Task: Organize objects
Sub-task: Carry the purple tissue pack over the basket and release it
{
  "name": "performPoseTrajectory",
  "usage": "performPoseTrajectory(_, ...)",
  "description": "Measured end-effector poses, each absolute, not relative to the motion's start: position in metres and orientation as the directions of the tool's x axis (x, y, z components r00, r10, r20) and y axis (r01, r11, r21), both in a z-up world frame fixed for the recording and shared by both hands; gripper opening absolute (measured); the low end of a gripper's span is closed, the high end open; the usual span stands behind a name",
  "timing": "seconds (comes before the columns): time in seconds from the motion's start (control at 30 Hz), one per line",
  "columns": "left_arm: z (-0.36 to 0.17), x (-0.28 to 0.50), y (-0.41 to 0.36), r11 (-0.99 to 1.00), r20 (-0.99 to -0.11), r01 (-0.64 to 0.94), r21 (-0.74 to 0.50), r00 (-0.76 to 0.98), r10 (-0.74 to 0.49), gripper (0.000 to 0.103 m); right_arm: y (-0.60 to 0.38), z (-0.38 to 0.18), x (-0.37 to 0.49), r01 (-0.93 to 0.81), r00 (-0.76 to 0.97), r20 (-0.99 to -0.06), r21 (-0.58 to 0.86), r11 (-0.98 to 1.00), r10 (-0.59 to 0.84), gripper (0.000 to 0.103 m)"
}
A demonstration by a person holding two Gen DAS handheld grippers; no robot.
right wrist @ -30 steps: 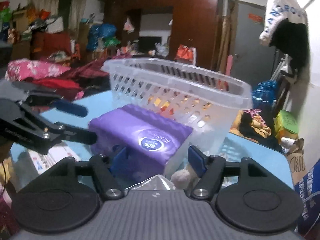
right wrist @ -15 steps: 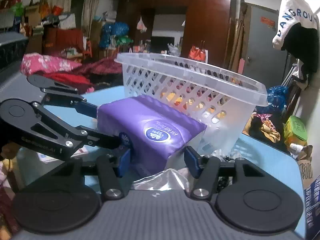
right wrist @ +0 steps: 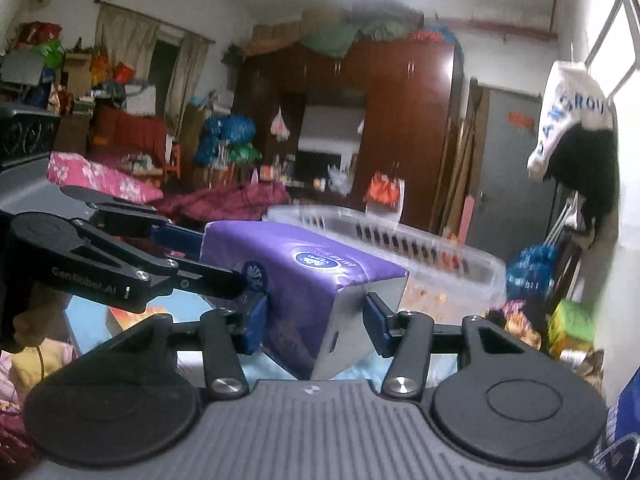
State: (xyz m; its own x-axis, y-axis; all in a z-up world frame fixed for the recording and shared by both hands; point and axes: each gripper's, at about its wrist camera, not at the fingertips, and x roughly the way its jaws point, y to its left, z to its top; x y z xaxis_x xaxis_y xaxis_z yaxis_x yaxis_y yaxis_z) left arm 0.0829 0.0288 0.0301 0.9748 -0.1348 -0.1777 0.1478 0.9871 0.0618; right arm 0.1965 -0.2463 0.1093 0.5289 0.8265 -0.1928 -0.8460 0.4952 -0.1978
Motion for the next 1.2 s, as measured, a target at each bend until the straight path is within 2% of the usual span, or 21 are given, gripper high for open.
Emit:
performPoseTrajectory(0.27,0.107,0.105,0.017,0.983,-0.118,0.146,0.109,0.984,-0.133,0.055,-0.247,0.167,0.207,-0.830,0.540,-0.113,-0.234,0.506,0.834,0.051)
performPoseTrajectory(0.5,0.150,0.159,0.019,0.985,-0.162,0.133,0.106,0.980,-0.115,0.055,-0.233,0.211,0.271,-0.852,0.522,-0.165,-0.147,0.502,0.837,0.051)
performPoseTrajectory(0.8,0.135,0.212,0.042,0.992,-0.260,0.120,0.045,0.960,-0.104,0.055,-0.214,0.204,0.310,-0.854,0.518,-0.268,-0.108,0.509,0.813,0.050)
performPoseTrajectory(0.97,0.103,0.271,0.068,0.995,-0.385,0.100,-0.023,0.917,-0.101,0.054,-0.183,0.177,0.334,-0.834,0.540,-0.354,-0.105,0.541,0.764,0.049)
performPoseTrajectory(1.2,0.073,0.303,0.074,0.999,-0.469,0.044,-0.005,0.882,-0.042,0.054,-0.147,0.146,0.364,-0.804,0.562,-0.467,-0.114,0.584,0.682,0.047)
